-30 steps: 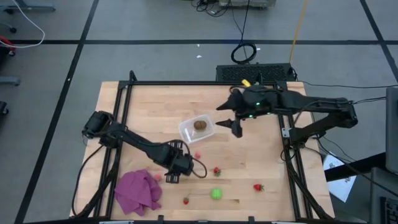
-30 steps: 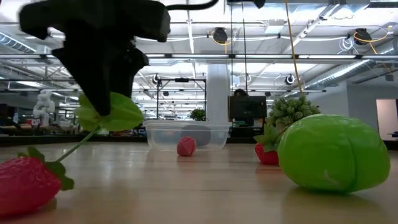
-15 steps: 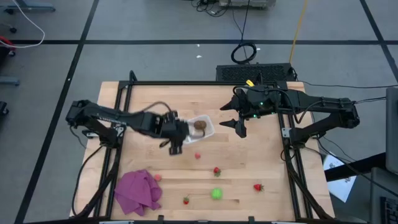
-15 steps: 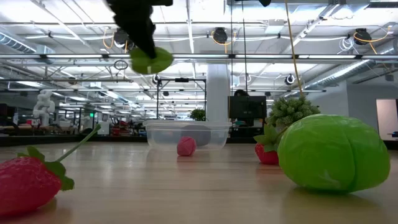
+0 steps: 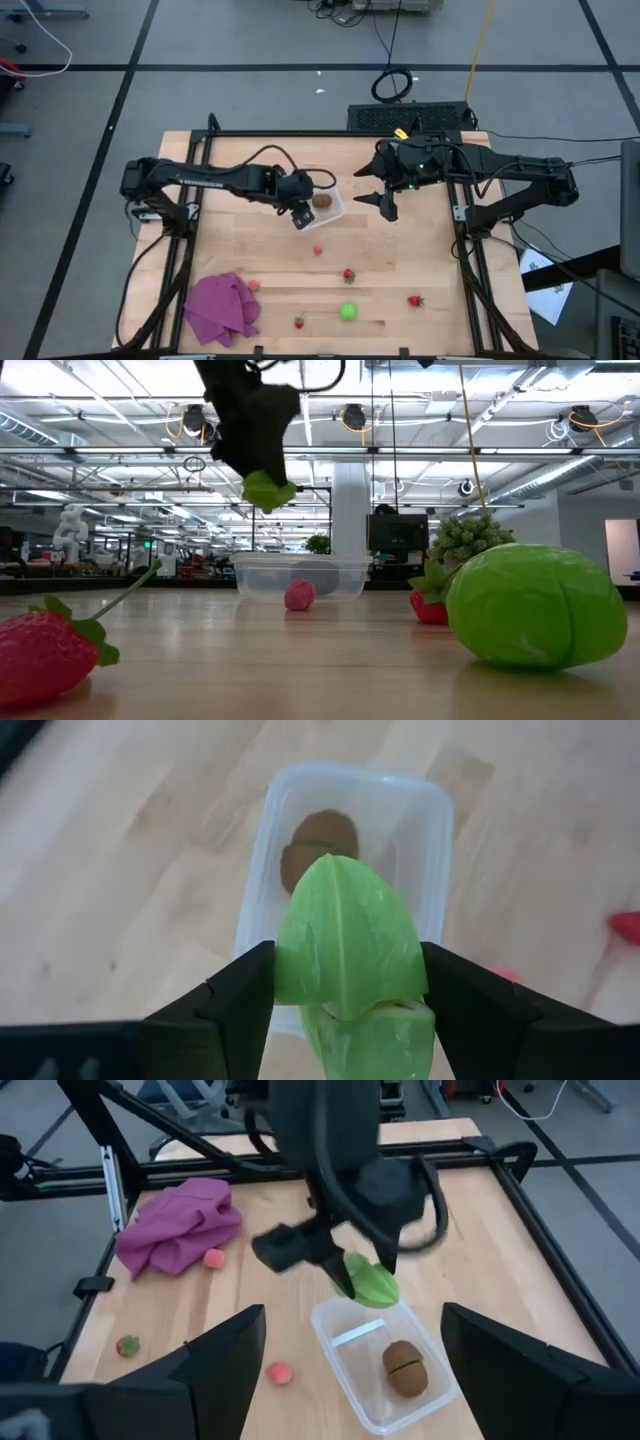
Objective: Pick and placing Produce into tupperware
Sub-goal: Put the green starfruit into the transparent container
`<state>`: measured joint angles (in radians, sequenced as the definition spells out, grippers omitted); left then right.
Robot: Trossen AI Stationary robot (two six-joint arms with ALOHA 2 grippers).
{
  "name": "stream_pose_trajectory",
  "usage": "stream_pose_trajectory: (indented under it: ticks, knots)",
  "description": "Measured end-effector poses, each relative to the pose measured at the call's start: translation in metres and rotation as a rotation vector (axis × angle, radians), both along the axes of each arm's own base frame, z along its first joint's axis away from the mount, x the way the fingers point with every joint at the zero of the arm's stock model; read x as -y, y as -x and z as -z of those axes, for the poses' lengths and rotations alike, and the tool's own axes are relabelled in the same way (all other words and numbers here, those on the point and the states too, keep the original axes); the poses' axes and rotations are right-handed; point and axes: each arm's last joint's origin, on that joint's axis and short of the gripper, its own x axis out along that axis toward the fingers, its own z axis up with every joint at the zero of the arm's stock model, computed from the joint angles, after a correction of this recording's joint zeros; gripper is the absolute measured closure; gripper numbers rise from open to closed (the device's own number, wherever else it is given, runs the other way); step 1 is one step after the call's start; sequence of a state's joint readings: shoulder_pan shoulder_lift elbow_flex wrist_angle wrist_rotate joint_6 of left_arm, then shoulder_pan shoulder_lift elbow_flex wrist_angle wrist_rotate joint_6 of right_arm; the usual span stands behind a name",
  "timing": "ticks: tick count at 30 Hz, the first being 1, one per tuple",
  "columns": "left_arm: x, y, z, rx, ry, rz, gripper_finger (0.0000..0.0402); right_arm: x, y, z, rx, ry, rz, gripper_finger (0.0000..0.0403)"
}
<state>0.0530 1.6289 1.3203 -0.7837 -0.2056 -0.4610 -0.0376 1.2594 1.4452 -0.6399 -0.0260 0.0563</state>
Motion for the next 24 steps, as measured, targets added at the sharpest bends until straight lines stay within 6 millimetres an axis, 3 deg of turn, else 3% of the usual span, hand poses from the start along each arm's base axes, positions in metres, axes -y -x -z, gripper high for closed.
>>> stream_pose_trajectory:
  ticks: [9, 17, 24]
  knots:
    - [-0.013, -0.010, 0.019, -0.004, 0.086, -0.200, 0.0169, 0.000, 0.001, -0.001, 0.003, 0.038, -0.023, 0.0110]
    - [-0.016, -0.021, 0.040, -0.022, 0.130, -0.262, 0.0169, 0.000, 0.002, 0.001, -0.022, 0.041, -0.026, 0.0110]
    - [-0.016, -0.020, 0.050, -0.086, 0.141, -0.305, 0.0169, 0.000, 0.005, 0.005, -0.069, 0.033, -0.024, 0.0110]
